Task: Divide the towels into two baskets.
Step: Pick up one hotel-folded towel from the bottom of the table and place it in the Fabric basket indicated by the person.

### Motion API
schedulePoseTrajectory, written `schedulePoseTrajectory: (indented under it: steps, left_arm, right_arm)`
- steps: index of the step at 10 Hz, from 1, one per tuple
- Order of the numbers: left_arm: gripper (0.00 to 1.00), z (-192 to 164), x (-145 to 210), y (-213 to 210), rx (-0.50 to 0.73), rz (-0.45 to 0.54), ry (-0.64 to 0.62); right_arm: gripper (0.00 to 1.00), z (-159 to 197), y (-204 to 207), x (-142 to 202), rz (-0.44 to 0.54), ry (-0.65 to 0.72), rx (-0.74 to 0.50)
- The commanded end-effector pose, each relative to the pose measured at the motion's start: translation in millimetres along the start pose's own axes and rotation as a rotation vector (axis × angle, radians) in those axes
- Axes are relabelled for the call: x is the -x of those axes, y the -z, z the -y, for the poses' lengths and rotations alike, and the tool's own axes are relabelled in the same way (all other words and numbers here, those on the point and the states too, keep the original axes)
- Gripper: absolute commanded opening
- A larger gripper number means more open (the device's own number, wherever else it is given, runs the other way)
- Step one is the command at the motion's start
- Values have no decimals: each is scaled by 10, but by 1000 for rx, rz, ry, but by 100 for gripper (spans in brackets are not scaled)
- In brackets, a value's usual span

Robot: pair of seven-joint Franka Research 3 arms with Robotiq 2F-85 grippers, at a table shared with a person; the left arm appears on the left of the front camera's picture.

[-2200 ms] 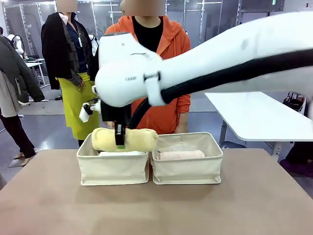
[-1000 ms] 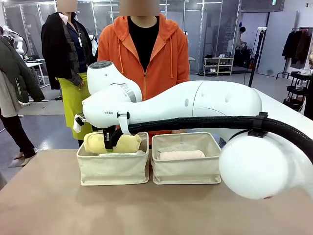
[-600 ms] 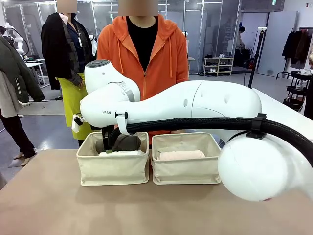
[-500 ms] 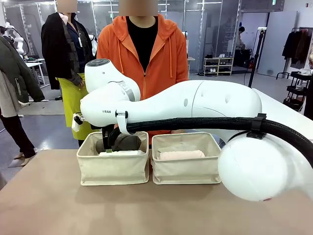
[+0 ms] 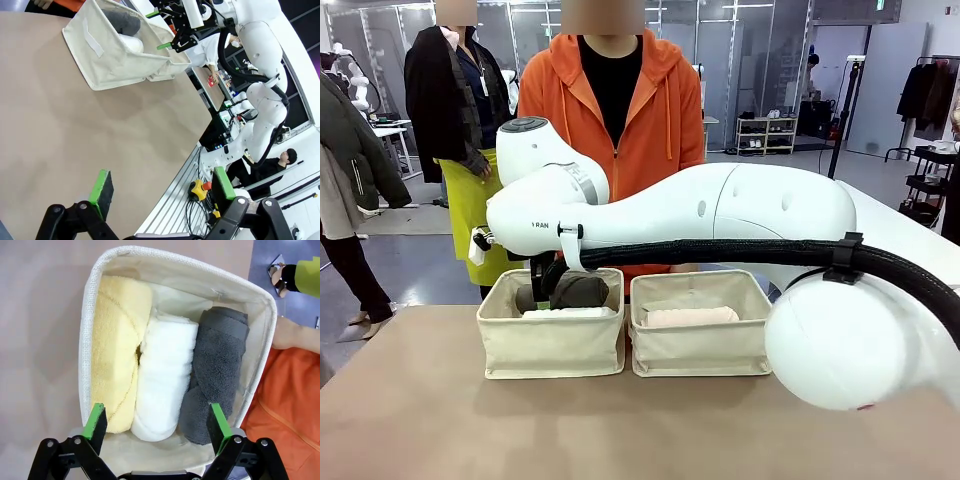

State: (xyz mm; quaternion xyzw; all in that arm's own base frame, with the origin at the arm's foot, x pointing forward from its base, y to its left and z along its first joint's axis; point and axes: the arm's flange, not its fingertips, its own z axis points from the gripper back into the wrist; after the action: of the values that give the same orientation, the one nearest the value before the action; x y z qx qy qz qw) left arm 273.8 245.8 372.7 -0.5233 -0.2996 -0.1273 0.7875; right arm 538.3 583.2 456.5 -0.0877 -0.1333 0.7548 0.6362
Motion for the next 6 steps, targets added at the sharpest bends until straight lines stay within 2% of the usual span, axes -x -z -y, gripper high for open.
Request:
schedulePoseTrajectory:
  steps: [1,6]
  left_arm:
    - [100,34,-11,-27,-7,9,-9]
    - [100,34,-11,-27,-7,9,-9]
  right_arm:
    - [100,-23,-10,-22,-3,-6,1]
    - [100,-23,-10,-22,-3,-6,1]
